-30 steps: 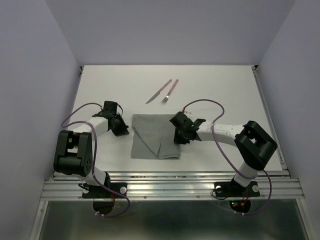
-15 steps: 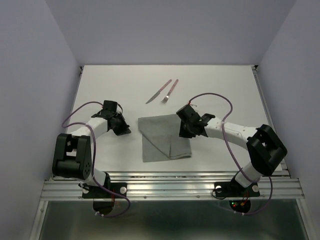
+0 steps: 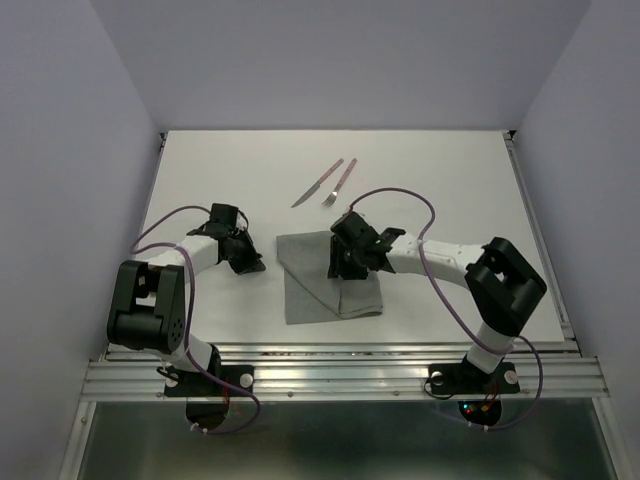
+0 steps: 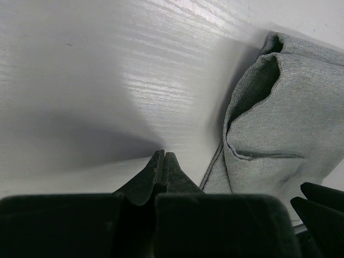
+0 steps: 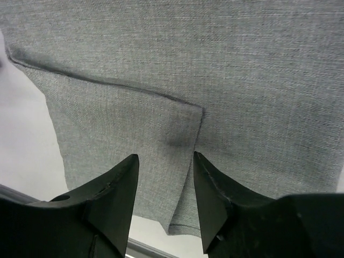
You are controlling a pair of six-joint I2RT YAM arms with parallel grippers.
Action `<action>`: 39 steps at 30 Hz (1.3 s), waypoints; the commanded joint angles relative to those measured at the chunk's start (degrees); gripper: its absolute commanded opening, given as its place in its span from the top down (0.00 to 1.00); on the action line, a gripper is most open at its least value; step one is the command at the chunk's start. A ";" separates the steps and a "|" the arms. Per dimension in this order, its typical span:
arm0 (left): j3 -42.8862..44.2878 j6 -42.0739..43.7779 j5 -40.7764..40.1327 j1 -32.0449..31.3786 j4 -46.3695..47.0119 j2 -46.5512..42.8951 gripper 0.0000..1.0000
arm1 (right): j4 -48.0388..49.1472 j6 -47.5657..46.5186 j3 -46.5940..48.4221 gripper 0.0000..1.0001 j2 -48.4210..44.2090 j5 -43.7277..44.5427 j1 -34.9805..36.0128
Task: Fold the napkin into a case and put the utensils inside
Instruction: Smooth out the square-folded napkin at the center of the board.
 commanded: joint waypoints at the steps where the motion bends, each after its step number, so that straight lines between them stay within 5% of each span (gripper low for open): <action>1: -0.42 1.38 0.34 -0.23 0.50 -0.04 1.00 | 4.22 0.23 0.30 0.49 0.31 -3.28 1.10; 16: 0.10 1.64 0.34 -0.23 0.67 0.67 1.00 | 1.77 -0.21 2.58 0.53 6.03 -0.74 2.68; 20: -0.07 1.73 0.34 -0.32 0.85 0.84 1.00 | 0.80 -0.47 3.46 0.64 6.99 0.49 3.29; 33: 0.02 1.73 0.77 -0.23 0.76 0.32 1.00 | -0.34 2.42 1.79 0.64 -2.41 12.09 3.91; 39: 2.99 2.17 0.87 -0.85 -0.82 -1.53 1.00 | -2.19 6.55 2.32 0.76 -0.04 13.85 2.77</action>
